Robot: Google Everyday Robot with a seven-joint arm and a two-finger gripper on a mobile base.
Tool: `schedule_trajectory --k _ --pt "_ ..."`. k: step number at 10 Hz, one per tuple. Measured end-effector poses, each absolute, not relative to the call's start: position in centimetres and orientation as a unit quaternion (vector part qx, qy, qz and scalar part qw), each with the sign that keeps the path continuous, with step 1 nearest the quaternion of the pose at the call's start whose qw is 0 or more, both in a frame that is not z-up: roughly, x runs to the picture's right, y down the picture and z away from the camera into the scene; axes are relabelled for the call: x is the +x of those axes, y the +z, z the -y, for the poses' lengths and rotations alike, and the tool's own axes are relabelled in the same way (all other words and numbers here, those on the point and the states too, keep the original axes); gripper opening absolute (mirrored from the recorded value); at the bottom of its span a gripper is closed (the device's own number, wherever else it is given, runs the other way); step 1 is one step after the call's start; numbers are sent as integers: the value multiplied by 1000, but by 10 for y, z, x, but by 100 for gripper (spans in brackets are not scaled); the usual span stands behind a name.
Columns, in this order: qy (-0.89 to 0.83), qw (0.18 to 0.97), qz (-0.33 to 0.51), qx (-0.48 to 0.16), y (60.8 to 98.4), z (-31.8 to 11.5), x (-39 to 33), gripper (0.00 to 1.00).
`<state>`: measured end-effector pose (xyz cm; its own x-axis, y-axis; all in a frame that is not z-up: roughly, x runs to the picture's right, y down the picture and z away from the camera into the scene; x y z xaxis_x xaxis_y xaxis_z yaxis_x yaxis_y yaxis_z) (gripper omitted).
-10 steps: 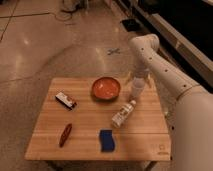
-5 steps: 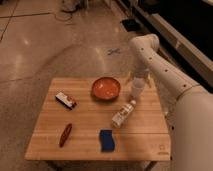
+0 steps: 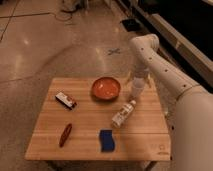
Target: Drag the ceramic bowl in a circle
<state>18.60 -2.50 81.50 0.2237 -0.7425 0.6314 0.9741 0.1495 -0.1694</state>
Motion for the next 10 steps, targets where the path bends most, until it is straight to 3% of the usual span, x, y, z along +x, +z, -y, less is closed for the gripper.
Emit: schedule_trajectory --k 7,10 --pt "-588 730 206 -282 815 25 186 80" --pt "-595 722 224 -273 811 12 153 80"
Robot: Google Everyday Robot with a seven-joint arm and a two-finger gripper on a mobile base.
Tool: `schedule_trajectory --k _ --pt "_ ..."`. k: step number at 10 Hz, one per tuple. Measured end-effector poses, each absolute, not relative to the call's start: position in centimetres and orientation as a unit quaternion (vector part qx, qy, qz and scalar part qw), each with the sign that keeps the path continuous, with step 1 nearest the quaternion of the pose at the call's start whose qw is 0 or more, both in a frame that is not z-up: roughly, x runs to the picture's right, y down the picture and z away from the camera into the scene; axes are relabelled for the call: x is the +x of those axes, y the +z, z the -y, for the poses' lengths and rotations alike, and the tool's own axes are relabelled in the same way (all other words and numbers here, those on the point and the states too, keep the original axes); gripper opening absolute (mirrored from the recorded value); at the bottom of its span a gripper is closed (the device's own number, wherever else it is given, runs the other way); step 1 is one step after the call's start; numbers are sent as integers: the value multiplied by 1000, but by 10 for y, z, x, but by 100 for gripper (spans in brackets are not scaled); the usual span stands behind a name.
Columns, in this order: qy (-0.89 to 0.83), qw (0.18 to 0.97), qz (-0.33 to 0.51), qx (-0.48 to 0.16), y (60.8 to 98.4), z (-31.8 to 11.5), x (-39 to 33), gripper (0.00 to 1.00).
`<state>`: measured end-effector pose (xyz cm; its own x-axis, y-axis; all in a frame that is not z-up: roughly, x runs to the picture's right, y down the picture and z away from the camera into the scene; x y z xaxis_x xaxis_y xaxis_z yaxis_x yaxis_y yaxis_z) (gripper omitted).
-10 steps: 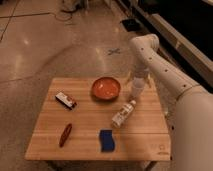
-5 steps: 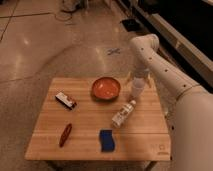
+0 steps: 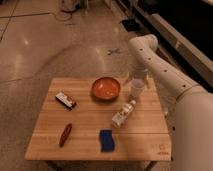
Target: Drag the ceramic bowl in a circle
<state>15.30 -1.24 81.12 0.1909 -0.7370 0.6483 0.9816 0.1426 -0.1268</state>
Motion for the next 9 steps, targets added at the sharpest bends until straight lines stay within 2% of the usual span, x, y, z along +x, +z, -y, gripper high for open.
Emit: schedule_trajectory --k 4,9 --pt "-590 721 250 -265 817 -15 107 80" --pt "-561 742 249 -269 873 -27 81 80"
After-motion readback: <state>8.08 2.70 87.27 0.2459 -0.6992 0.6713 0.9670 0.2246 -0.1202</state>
